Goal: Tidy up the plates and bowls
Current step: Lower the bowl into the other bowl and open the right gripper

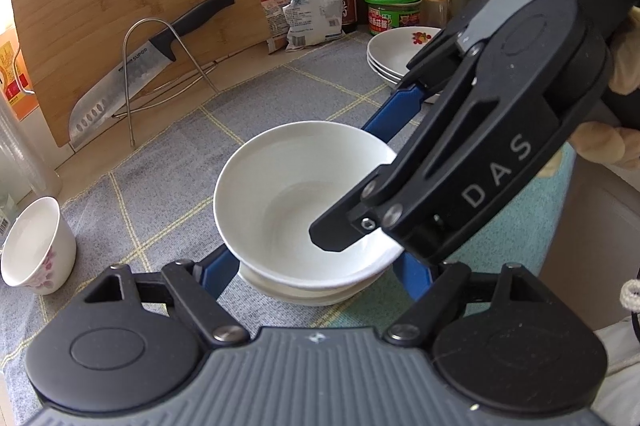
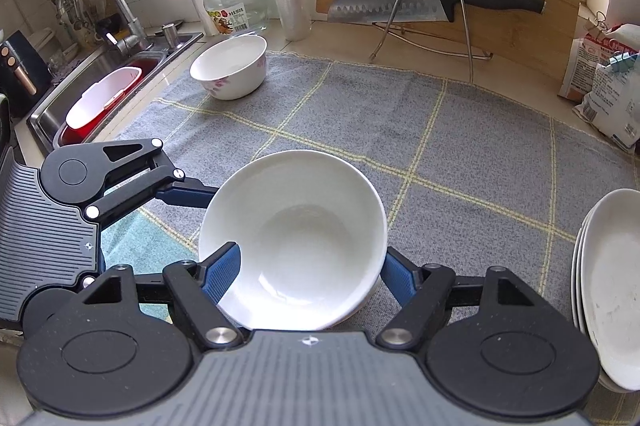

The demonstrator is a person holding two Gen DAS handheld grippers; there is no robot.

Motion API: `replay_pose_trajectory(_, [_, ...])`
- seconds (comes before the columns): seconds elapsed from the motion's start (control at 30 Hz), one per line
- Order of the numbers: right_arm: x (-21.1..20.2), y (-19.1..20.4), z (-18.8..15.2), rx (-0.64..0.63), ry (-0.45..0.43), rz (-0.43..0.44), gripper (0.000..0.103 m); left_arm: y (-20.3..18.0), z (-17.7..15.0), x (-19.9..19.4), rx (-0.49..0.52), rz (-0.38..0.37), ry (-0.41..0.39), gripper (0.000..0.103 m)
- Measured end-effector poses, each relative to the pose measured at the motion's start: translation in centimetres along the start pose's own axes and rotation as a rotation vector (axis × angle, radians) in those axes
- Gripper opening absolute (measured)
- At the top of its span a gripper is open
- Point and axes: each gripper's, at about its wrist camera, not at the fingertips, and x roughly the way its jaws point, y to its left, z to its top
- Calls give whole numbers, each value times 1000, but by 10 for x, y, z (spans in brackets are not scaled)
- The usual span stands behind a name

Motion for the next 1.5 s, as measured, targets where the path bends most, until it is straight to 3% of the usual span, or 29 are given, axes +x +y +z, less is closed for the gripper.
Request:
replay_pose_trajectory(1.07, [2, -3, -1, 24, -14, -3, 81, 7, 1, 3, -18, -15, 20, 87])
replay_pose_trajectory(1.13, [3, -3, 0, 24, -15, -8, 83, 8, 0, 3, -22, -18, 10, 89])
replay_pose_trajectory(1.3, [-2, -2, 3, 21, -47, -4, 101, 10, -1, -4, -2, 2, -17, 94])
replay_pose_trajectory(1.5, [-5, 0, 8, 9, -63, -11, 103, 17, -4, -15, -19, -3, -47, 96])
